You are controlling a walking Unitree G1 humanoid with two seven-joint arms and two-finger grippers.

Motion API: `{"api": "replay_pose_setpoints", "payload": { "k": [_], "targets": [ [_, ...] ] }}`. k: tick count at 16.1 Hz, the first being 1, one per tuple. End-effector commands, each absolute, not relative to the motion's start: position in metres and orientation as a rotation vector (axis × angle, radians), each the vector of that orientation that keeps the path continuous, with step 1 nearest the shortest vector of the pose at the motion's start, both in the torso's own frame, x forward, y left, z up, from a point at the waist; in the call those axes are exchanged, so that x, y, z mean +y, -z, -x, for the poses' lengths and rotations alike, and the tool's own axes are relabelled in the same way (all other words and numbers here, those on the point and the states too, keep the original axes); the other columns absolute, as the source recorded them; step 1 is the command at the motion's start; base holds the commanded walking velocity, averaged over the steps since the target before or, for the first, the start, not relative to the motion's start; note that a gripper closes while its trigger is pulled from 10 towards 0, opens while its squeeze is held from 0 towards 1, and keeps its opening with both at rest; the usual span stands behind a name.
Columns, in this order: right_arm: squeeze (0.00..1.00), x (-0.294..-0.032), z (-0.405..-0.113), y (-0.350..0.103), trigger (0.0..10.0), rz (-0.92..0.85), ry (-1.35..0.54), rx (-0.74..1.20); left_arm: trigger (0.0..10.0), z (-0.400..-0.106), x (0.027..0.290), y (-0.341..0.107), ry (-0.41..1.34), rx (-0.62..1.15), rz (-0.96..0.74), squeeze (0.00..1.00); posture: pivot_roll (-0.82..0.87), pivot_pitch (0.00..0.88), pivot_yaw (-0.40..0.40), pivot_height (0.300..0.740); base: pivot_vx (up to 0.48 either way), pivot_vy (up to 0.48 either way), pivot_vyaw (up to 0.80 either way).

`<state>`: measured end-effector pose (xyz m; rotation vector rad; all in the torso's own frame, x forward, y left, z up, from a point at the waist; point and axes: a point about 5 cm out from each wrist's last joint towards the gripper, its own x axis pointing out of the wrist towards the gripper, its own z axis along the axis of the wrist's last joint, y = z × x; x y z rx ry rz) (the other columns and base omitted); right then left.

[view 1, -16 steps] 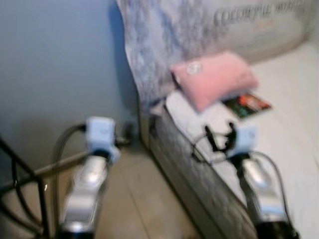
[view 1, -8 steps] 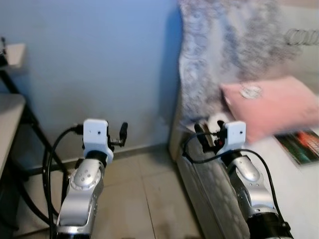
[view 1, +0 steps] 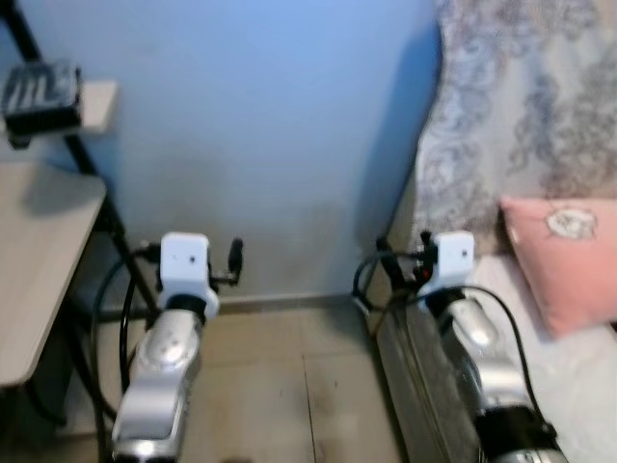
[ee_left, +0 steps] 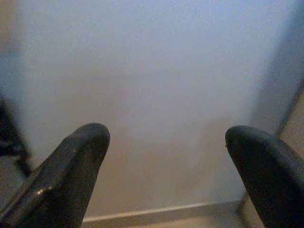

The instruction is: Clean up the room

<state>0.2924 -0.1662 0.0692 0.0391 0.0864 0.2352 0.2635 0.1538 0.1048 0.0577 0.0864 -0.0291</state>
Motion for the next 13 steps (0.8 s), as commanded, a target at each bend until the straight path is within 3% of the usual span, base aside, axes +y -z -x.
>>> {"api": "replay_pose_setpoints", "payload": {
  "k": [1, 9, 13],
  "targets": [
    [0.00, -0.169, -0.296, -0.073, 10.0, -0.029, -0.221, 0.068, 10.0, -0.263, 0.149, -0.109, 0.050, 0.069, -0.065, 0.00, 0.05, 0.000, -0.029, 0.740, 0.472, 0.000, 0.69],
    [0.00, -0.170, -0.296, -0.070, 10.0, 0.004, -0.170, 0.074, 10.0, -0.272, 0.157, -0.113, 0.044, 0.067, -0.100, 0.00, 0.04, 0.000, -0.025, 0.740, 0.469, 0.000, 0.08],
    [0.00, -0.162, -0.303, -0.062, 10.0, -0.008, -0.180, 0.101, 10.0, -0.283, 0.175, -0.093, -0.004, 0.125, -0.149, 0.00, 0.04, 0.000, -0.027, 0.740, 0.000, 0.000, 0.00]
  ]
}}
